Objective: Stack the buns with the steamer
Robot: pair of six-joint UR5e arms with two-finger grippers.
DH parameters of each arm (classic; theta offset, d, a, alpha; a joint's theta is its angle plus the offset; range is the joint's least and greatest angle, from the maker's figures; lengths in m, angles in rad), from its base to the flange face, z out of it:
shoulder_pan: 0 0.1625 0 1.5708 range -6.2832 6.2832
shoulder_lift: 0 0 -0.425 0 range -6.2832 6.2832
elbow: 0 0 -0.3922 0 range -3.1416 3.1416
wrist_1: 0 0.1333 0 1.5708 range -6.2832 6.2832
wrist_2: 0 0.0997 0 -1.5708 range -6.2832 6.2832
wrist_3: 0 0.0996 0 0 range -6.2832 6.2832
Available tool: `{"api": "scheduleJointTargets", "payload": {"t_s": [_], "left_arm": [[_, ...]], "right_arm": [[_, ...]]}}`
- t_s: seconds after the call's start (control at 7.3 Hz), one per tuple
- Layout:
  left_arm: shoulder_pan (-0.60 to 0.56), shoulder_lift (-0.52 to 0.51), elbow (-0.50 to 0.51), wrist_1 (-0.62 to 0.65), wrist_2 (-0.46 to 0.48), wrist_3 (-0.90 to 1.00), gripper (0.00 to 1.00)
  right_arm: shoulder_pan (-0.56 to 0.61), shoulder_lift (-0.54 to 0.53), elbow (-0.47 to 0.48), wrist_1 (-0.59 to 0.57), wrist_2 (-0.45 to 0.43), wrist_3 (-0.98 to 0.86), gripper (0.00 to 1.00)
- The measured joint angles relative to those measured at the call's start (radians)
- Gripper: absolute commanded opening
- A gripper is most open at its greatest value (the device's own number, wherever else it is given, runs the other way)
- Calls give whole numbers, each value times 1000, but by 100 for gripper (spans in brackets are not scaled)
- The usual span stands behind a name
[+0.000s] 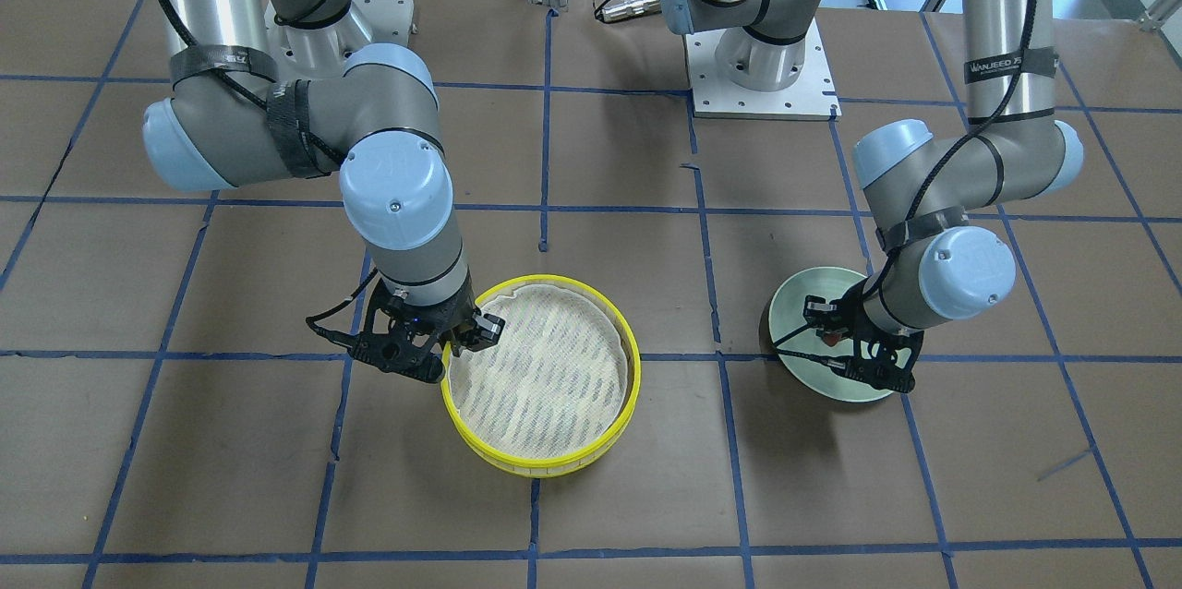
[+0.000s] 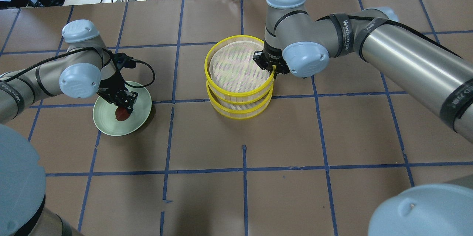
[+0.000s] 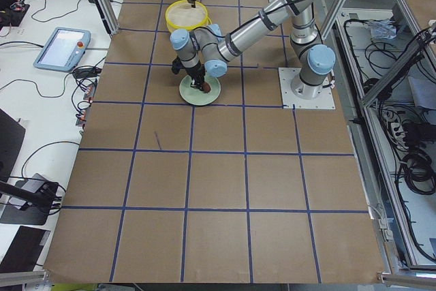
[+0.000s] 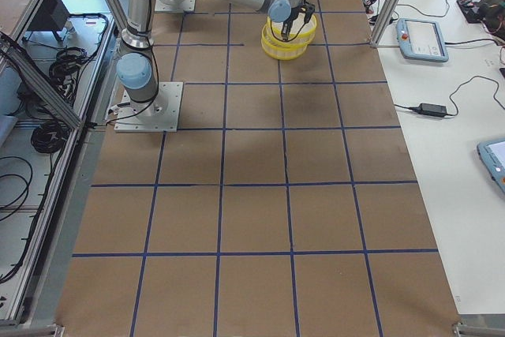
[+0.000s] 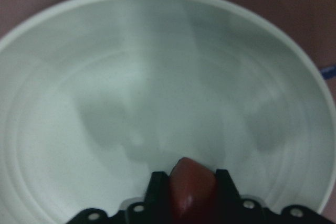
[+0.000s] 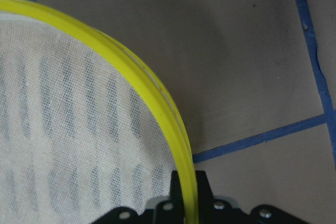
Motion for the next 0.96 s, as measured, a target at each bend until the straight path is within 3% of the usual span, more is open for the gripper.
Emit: {"api": "scheduleJointTargets", "payload": {"t_s": [0.55,0.96], "left_arm": [[-78,4,202,-63,-84,-86,19],[-286,6,330,-118,-165,-555,19]], "right_arm": [[1,-26,26,16,-2,14,19],[2,-38,48,15,3,36,21]]}}
